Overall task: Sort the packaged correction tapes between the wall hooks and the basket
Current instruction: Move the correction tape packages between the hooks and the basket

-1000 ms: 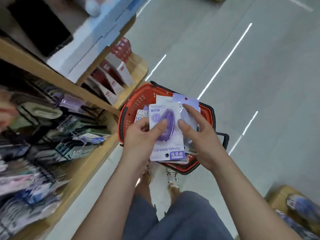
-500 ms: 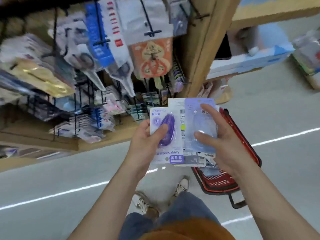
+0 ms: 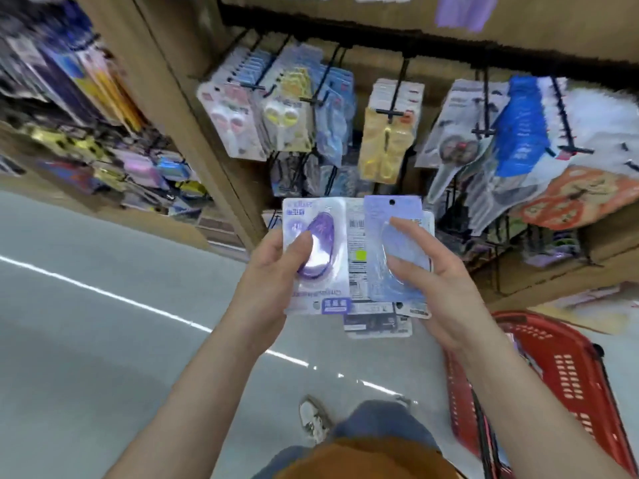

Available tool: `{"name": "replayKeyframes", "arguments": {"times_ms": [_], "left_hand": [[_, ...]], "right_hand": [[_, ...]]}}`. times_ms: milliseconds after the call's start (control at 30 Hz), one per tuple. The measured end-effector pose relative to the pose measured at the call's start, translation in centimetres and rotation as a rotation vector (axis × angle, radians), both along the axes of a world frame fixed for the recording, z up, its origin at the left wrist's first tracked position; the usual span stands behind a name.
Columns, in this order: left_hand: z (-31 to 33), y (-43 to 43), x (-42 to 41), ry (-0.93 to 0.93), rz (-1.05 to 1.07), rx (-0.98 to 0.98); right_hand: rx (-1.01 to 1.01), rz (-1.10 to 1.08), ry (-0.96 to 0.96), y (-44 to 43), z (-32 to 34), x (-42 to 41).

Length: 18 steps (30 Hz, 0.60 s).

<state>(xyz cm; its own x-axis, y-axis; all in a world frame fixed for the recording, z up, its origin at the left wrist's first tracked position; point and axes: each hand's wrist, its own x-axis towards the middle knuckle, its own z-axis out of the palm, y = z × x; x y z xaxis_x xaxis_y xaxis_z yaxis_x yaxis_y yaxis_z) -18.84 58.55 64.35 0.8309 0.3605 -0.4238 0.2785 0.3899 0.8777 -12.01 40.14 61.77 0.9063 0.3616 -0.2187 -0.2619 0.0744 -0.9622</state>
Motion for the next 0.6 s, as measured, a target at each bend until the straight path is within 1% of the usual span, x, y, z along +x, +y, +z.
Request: {"name": "replayKeyframes", "arguments": {"times_ms": [133,267,333,433,500,533,600], "left_hand": [[1.5,5.3,-0.5,-0.080,0.046,0.217],[3.7,8.4,0.4,-0.153,0.007,0.368],[4.4,9.6,1.2,-0.160,-0.032,0.405],[5.1,11.5,2.8,-0.173,-0.090,0.438],[5.8,12.9,4.4,-0.195,-0.147,0.469],[6.3,13.5,5.2,-0.194,-0.176,0.491],[7.2,14.4,6.9,-0.179,-0.196,0.558]], "right_hand": [[-0.017,0.084,-0.066,5.2,1.6,0.9],[-0.049,0.109,-0.135,9.0,2.9,2.3],[-0.006,0.095,-0.077,10.7,3.4,3.3],[0.140,0.131,0.070,12.8,4.2,5.1],[0.107,0.182,-0.012,13.8,4.9,6.5],[0.073,0.189,-0.073,14.2,5.3,7.2],[0.052,0.178,-0.123,15.0,6.0,8.4]]}}
